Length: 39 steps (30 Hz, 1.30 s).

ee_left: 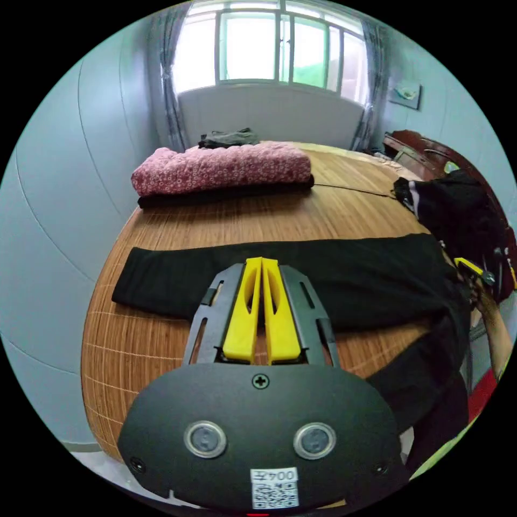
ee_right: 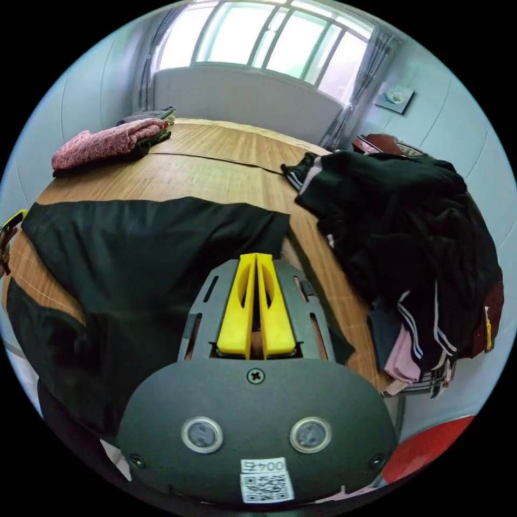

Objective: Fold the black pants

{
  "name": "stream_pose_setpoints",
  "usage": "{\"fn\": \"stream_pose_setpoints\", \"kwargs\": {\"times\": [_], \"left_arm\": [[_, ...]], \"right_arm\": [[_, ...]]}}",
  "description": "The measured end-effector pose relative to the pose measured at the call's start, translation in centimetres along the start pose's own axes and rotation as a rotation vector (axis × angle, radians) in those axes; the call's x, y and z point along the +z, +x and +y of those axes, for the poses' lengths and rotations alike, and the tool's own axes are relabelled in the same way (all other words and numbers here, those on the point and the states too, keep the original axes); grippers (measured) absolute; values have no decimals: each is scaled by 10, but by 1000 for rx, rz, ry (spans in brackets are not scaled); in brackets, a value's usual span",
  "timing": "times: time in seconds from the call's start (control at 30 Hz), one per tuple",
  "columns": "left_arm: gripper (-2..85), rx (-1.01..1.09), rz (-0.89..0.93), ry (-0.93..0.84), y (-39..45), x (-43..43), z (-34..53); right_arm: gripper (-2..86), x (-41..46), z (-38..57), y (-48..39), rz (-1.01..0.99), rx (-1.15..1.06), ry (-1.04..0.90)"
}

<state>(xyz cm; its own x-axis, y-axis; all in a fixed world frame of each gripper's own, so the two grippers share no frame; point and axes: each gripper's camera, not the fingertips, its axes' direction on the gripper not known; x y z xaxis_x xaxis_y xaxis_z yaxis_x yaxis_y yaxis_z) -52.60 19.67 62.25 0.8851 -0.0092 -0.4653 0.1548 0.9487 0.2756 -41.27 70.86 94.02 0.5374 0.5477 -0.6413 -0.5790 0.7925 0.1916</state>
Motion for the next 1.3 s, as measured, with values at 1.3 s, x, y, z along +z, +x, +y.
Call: {"fn": "stream_pose_setpoints", "kwargs": {"times": [1.3], "left_arm": [[11, -700, 163, 93, -95, -199, 281]], "right_arm": [[-2, -215, 226, -154, -667, 9, -21]]}}
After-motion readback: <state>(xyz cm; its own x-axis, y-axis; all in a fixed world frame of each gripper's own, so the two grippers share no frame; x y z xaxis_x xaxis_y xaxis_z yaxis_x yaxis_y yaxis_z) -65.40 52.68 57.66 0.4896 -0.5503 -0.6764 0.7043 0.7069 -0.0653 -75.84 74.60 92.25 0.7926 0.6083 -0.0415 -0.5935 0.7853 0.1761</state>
